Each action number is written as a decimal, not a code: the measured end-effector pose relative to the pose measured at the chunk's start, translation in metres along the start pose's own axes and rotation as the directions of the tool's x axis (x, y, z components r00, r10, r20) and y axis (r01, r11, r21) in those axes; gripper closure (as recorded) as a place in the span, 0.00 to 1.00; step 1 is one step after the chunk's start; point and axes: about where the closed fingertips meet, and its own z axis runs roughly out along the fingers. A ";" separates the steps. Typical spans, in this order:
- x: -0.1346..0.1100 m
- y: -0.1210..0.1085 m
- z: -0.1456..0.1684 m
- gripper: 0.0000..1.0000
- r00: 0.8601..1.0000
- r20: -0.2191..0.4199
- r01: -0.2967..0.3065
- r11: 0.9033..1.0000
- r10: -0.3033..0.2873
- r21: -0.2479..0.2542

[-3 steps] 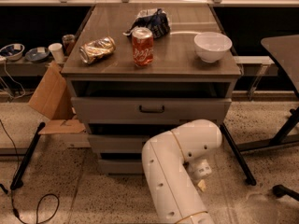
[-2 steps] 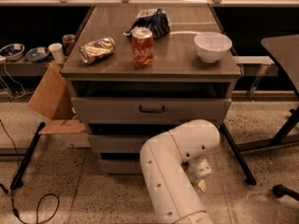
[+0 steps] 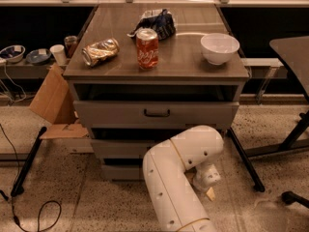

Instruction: Close bottom drawer

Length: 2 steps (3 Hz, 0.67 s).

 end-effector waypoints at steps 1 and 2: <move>0.000 -0.007 0.003 0.00 1.000 -0.010 -0.011 1.000 0.011 0.005; -0.002 -0.016 0.004 0.00 0.999 -0.021 -0.025 1.000 0.025 -0.010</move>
Offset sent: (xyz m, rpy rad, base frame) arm -0.0128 -0.0237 -0.0027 0.0517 -0.0027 -0.0395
